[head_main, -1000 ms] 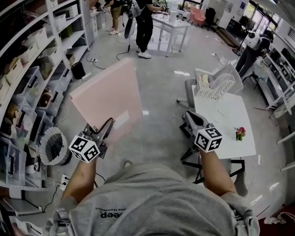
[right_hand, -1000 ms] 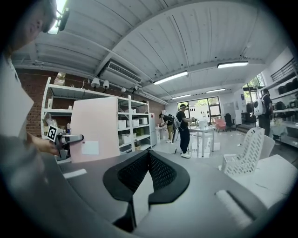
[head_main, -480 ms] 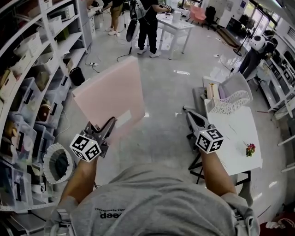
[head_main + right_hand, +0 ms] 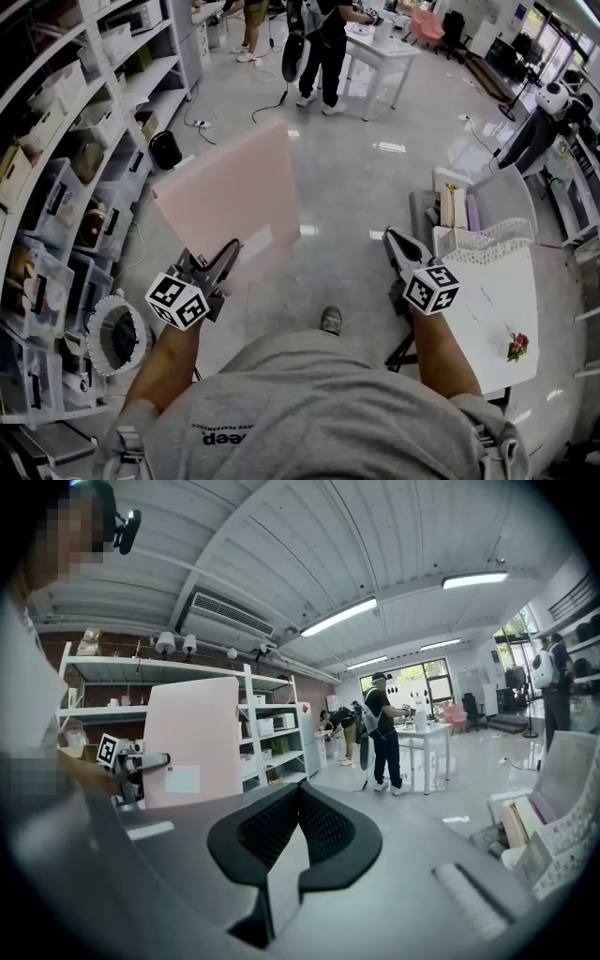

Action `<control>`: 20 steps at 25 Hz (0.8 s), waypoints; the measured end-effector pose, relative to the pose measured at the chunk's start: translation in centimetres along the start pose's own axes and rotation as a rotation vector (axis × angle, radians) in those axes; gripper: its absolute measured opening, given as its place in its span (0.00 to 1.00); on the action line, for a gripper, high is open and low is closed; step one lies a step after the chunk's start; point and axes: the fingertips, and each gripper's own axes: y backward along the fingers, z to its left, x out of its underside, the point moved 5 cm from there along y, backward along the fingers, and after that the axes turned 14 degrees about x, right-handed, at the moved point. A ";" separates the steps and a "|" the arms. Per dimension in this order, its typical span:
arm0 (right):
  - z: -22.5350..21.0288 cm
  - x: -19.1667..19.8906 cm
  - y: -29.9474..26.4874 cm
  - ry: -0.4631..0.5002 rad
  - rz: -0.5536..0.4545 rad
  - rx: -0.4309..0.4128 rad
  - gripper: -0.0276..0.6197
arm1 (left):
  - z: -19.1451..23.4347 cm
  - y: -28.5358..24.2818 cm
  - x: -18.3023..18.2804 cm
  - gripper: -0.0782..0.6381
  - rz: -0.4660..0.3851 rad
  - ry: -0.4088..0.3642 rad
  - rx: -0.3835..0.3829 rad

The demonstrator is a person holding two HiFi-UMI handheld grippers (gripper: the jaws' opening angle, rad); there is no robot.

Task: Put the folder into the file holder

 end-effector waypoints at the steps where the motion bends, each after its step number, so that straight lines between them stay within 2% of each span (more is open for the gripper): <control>1: -1.2 -0.3 -1.3 -0.003 -0.004 -0.018 0.05 | 0.3 -1.2 0.0 0.38 0.000 -0.004 -0.014; 10: -11.4 -5.5 -15.1 0.010 -0.011 -0.177 0.05 | 4.8 -13.4 -1.4 0.38 -0.048 -0.012 -0.161; 15: -15.4 -6.5 -20.1 0.001 0.001 -0.216 0.05 | 6.3 -18.5 -1.3 0.38 -0.052 0.005 -0.185; 20: -16.2 -6.4 -23.7 -0.022 0.015 -0.221 0.05 | 9.2 -20.1 -1.5 0.38 -0.040 0.015 -0.194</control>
